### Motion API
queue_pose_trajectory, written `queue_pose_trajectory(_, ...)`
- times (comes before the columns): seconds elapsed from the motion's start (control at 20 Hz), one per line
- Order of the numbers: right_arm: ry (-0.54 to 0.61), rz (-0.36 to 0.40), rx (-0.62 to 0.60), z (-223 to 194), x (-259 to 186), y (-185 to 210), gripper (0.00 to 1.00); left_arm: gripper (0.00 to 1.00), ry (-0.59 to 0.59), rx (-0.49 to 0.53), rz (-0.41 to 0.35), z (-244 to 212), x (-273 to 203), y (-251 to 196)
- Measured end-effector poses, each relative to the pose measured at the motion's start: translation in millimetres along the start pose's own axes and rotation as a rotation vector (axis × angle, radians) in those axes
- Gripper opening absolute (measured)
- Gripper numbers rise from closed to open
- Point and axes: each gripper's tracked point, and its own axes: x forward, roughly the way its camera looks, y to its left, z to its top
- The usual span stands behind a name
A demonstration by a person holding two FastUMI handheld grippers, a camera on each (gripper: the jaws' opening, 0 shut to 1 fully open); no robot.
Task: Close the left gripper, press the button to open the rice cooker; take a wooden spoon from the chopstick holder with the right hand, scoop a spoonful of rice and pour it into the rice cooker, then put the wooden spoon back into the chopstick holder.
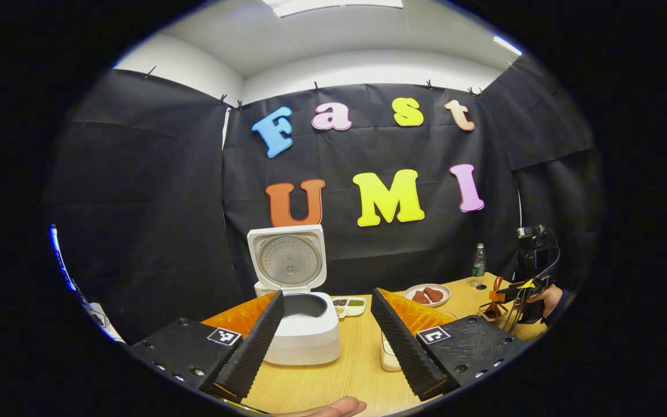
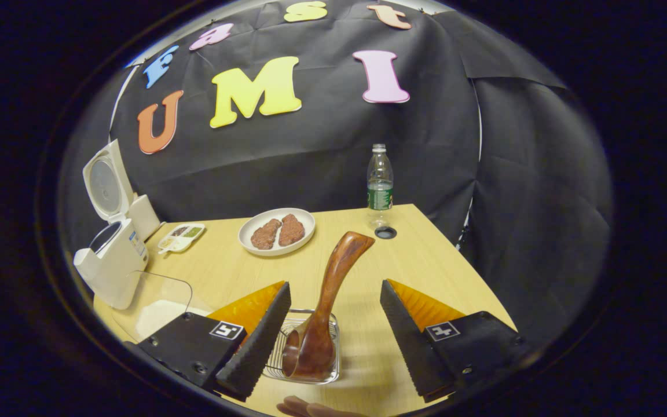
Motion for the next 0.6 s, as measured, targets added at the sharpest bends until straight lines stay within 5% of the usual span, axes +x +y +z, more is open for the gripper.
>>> queue_pose_trajectory(0.2, 0.065, 0.047, 0.085, -8.4, 21.4, 5.4, 0.92, 0.95, 0.042, -0.041, 0.0, -11.0, -1.4, -2.9)
queue_pose_trajectory(0.25, 0.076, 0.085, 0.12, -9.3, 25.2, 13.2, 0.98, 0.95, 0.037, -0.045, -0.014, -10.6, -2.3, -7.6)
queue_pose_trajectory(0.35, 0.097, 0.115, 0.159, -13.4, 30.6, 19.7, 0.77, 0.95, 0.027, -0.061, -0.056, -6.9, -6.7, -22.6)
queue_pose_trajectory(0.4, 0.107, 0.123, 0.174, -16.0, 33.9, 19.3, 0.78, 0.95, 0.025, -0.064, -0.078, -6.5, -9.3, -30.7)
queue_pose_trajectory(0.6, 0.081, 0.151, 0.228, -7.7, 37.1, 12.6, 0.45, 0.95, 0.037, -0.08, -0.142, -7.0, -6.6, -52.9)
